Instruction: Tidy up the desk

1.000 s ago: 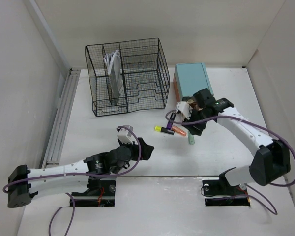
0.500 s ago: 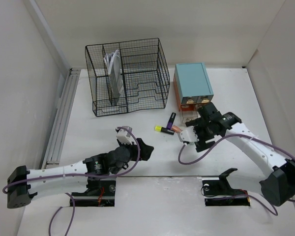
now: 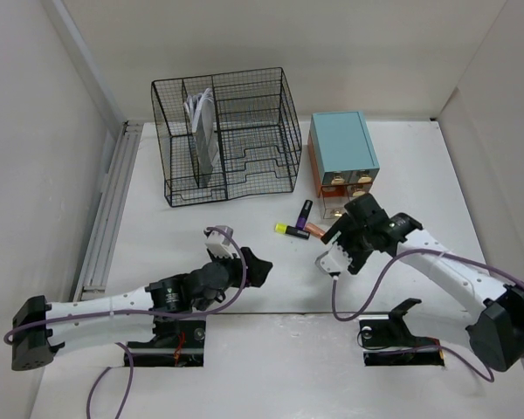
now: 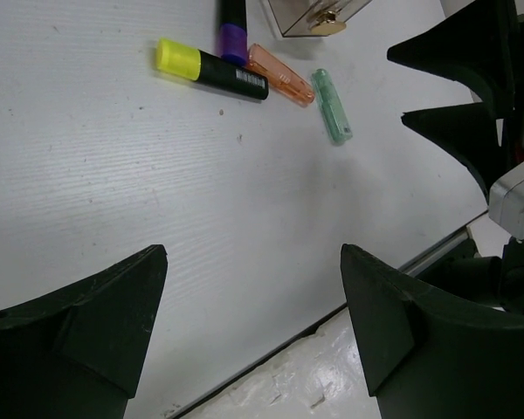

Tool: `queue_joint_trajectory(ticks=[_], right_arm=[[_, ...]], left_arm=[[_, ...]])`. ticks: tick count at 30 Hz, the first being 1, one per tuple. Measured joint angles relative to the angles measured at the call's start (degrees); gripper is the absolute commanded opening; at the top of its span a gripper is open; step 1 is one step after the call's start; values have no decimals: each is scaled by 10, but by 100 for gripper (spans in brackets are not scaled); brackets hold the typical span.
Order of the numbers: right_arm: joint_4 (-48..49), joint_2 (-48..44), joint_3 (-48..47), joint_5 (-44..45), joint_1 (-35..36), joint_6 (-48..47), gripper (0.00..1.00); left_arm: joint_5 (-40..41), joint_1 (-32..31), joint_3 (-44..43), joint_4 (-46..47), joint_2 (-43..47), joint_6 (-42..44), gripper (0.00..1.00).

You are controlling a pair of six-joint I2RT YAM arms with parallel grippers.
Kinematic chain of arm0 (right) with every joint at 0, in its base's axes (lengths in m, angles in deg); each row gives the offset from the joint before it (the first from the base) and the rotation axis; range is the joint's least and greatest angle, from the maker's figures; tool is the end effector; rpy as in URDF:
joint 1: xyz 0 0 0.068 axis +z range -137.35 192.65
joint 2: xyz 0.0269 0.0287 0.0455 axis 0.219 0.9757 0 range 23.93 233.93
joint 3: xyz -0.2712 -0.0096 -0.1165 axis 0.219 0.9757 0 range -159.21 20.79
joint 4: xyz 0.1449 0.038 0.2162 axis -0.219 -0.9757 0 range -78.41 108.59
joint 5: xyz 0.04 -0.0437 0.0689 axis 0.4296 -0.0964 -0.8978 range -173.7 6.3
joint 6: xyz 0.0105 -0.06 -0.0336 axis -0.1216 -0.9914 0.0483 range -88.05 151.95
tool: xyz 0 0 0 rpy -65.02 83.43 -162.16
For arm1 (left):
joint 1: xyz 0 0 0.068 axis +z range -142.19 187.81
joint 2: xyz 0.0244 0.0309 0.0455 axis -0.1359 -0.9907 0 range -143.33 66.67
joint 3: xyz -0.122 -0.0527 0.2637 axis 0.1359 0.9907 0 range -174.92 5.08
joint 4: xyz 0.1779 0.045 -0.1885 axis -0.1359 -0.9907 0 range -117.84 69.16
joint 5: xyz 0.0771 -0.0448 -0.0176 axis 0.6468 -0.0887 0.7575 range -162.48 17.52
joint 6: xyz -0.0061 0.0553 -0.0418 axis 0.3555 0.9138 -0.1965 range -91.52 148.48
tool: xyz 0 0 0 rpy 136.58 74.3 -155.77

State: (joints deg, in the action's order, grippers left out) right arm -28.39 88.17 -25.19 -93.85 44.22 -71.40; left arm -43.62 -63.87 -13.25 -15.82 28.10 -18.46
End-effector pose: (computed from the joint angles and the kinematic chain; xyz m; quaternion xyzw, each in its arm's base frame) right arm 0.1673 0.1146 0.2341 -0.9059 0.3555 -0.0552 0.2236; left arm 0.0784 -0.1498 0.2310 0.0171 0.7840 -0.4047 0.4704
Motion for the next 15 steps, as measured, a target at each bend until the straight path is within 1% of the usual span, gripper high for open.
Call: queue_joint_trajectory(ticks=[4,10,15], right_arm=[[24,28,1,-3,9,-39,69],[41,92,10,-4,11,-66,66],[42,113,28,-3,11,-80,66]], left_arm=[[-2,0,0,1,2,-2,78],[-7,0,5,1,5,-7,78],[-8,0,7,-1,19,-10,78]])
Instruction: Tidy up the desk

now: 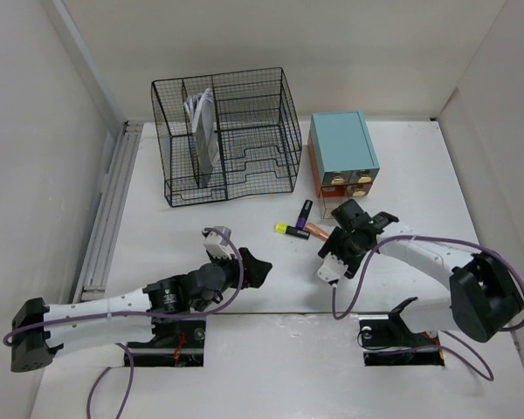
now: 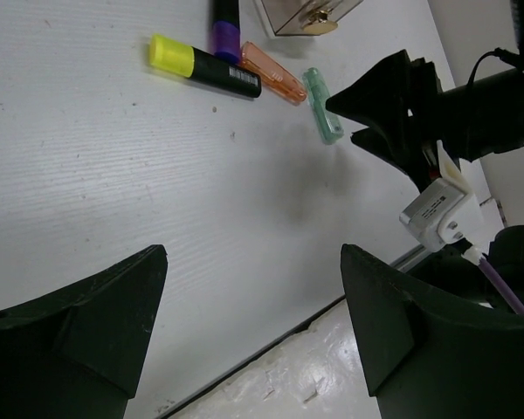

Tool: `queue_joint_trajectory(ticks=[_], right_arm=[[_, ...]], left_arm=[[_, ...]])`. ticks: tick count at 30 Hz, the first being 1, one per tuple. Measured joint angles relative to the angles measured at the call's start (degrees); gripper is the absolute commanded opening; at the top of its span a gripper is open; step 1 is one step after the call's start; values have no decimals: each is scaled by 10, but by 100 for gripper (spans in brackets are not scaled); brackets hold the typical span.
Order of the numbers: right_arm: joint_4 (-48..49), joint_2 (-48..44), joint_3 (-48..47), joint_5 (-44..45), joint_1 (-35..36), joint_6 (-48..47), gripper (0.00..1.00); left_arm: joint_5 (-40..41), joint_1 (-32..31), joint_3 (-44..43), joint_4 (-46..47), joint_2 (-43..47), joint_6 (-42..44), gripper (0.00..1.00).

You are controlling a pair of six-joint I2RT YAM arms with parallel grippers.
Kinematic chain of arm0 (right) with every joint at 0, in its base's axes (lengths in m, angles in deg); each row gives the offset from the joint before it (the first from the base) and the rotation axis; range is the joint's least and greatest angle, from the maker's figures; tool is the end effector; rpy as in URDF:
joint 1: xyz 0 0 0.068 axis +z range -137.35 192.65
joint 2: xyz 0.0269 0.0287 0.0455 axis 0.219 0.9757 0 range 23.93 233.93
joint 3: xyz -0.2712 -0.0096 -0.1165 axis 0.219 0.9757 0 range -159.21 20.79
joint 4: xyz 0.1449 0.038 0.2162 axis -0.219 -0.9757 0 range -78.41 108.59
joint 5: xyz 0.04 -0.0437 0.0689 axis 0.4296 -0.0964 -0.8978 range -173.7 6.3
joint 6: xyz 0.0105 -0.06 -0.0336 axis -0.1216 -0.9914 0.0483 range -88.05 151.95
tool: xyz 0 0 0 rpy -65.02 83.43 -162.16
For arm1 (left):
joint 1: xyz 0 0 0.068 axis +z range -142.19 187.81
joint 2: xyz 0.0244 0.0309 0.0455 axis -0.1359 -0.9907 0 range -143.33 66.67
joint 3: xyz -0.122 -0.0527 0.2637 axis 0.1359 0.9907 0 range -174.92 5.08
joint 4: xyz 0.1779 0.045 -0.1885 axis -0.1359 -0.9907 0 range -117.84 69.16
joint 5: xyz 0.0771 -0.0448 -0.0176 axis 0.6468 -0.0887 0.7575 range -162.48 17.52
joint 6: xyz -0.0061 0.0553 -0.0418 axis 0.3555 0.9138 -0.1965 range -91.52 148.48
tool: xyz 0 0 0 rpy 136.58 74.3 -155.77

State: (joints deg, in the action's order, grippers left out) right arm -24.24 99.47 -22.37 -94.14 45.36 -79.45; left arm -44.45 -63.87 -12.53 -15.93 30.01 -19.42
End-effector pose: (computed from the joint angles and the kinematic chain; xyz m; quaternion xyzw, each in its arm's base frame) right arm 0.1810 0.1285 0.1848 -0.9431 0.2932 -0.0115 0.1563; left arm 0.0763 -0.1460 0.2308 0.0120 0.7796 -0.4193 0.4651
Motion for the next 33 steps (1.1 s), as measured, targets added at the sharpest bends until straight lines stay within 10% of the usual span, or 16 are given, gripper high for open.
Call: queue_joint_trajectory(ticks=[25,33], right_arm=[[24,101,-29,55,-13,-24,62],[-4,145,-72,62,-15,-24,44]], left_arm=[[-8,0,2,-8,16,-9,78],[-10,0,2,-24,42,-15,78]])
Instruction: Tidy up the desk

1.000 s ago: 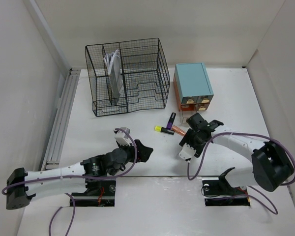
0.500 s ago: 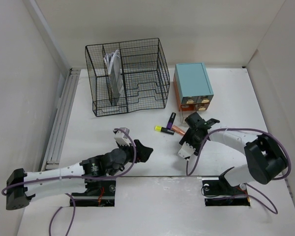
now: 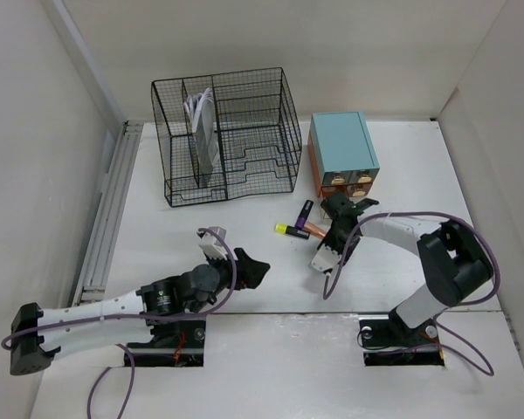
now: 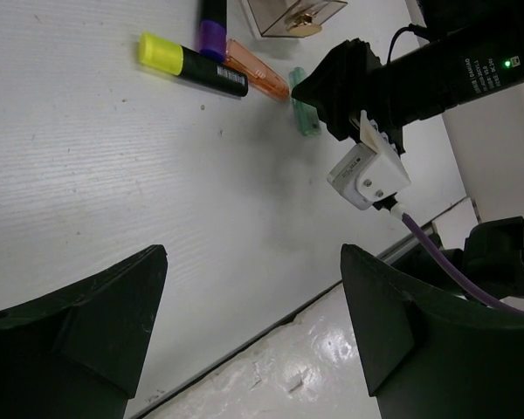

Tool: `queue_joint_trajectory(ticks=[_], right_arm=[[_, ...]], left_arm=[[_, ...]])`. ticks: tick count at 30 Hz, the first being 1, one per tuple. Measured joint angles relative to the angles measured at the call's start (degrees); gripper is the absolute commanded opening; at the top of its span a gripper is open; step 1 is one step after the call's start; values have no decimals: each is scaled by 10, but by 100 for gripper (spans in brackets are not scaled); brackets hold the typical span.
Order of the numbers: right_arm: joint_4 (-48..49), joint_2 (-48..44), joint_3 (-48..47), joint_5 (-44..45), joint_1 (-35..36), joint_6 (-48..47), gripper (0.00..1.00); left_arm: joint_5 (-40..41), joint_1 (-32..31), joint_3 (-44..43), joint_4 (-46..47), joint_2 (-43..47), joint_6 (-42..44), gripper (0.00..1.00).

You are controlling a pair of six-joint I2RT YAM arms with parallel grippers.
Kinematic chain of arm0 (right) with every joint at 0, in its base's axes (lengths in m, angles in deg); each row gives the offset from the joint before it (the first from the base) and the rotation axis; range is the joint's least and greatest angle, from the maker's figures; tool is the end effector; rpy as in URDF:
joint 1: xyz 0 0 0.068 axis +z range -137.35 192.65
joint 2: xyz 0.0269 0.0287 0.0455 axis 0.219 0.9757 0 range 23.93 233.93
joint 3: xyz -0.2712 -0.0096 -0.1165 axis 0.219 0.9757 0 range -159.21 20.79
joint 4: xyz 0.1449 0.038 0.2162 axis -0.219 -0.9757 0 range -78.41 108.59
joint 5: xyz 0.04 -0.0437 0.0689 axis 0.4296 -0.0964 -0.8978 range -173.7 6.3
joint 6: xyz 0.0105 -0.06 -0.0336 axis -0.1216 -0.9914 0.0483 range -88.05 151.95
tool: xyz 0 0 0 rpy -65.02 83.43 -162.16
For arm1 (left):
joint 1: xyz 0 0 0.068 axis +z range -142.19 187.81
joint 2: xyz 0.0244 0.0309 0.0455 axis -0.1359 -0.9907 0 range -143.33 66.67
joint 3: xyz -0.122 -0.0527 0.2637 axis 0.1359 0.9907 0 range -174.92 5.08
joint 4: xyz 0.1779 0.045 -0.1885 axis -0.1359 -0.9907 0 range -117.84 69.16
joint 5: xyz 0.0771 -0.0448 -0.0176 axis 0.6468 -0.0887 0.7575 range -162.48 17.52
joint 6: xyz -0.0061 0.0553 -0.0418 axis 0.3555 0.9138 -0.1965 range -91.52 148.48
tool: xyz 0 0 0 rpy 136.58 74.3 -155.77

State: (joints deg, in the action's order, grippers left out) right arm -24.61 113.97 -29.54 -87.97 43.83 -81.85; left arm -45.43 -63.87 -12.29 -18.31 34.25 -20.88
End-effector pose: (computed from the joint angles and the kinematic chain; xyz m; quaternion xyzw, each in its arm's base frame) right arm 0.2239 0.1405 0.1599 -0.9519 0.2979 -0.0129 0.0709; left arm 0.0725 -0.1370 0.2343 0.0032 0.7724 -0.4399 0.4582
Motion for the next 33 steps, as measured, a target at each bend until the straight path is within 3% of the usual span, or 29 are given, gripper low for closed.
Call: queue_joint_trajectory(ticks=[5,8,16,23,29,33], right_arm=[[-19,10,-12,-2,3,0,40],[-34,14,-18,-7,11,0,46],[-94,31,-40,-27,49,19,46],[-112,45,-57,-42,55,49,25],[-110,37,-56,-74,56,89,18],[-107,-9,-63,-120,55,178,15]], left_arm=[[0,0,0,-7,6,-1,78],[1,0,0,-14,12,-1,78],[2,0,0,-29,35,-2,78],[4,0,0,-46,57,-3,78],[5,0,0,-63,81,-3,78],[6,0,0,-68,94,-3,78]])
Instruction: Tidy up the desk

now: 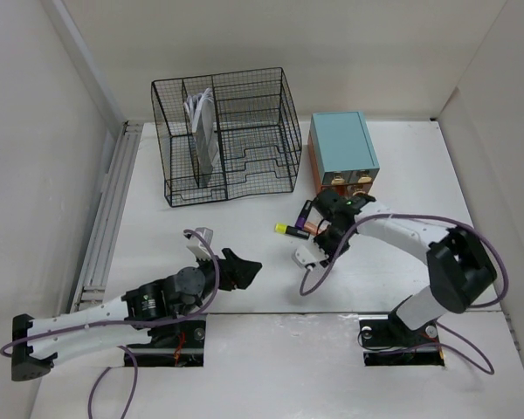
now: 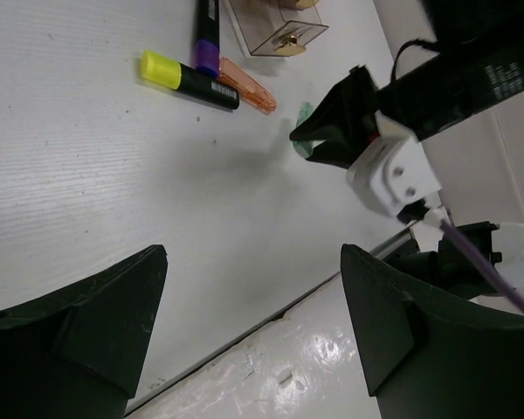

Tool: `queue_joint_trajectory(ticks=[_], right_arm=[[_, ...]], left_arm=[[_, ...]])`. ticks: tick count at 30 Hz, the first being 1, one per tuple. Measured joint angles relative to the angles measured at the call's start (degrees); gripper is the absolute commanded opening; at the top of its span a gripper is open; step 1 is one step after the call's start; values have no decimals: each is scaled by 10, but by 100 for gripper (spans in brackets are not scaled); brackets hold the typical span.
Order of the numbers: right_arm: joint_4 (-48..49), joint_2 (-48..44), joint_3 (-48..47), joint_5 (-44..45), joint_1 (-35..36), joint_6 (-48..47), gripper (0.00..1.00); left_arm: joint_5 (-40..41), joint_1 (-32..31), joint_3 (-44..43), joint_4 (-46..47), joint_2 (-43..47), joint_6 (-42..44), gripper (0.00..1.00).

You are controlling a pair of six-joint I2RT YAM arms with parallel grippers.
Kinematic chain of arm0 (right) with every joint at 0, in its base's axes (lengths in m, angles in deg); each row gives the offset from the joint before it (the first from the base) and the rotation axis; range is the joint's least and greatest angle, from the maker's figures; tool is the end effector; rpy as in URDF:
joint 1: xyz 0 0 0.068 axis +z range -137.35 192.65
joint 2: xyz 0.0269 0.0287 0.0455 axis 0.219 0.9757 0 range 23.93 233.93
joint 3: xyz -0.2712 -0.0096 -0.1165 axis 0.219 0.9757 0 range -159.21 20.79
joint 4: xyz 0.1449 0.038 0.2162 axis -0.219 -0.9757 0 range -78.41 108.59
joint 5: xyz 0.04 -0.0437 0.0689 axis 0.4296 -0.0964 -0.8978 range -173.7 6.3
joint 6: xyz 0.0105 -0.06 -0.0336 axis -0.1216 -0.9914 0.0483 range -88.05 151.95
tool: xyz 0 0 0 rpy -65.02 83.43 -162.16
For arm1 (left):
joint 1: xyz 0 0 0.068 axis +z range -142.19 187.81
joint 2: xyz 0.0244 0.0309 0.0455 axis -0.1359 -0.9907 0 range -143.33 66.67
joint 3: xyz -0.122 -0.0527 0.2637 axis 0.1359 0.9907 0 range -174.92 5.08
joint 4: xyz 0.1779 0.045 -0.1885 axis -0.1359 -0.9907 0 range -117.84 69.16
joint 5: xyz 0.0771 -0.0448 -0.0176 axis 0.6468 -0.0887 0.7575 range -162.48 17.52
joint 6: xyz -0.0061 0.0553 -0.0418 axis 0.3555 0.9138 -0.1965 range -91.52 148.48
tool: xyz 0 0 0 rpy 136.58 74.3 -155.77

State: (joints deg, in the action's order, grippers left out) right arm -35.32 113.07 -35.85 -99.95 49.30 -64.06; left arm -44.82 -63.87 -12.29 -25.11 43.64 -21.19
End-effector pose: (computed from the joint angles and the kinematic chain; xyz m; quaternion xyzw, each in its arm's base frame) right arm 0.2023 0.1703 0.1907 -0.9080 0.3932 0.1074 0.0969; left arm 0.0656 -0.1145 0.2398 -0.0090 0.7592 -0.4549 0.4655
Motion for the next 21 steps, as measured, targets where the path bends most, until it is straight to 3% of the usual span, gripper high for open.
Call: queue_joint_trajectory(ticks=[5,10,15,21], right_arm=[[57,-92,-30,-34,-26,147,15],[157,-158,-31,-4,-69,278,15],[235,-163,-23,30,-109,358,15],[279,-103,-24,38,-146,402,15]], left_arm=[[0,0,0,-1,1,0,78],[0,0,0,3,-6,0,78],[-2,0,0,10,-16,1,78],[-2,0,0,16,-17,0,78]])
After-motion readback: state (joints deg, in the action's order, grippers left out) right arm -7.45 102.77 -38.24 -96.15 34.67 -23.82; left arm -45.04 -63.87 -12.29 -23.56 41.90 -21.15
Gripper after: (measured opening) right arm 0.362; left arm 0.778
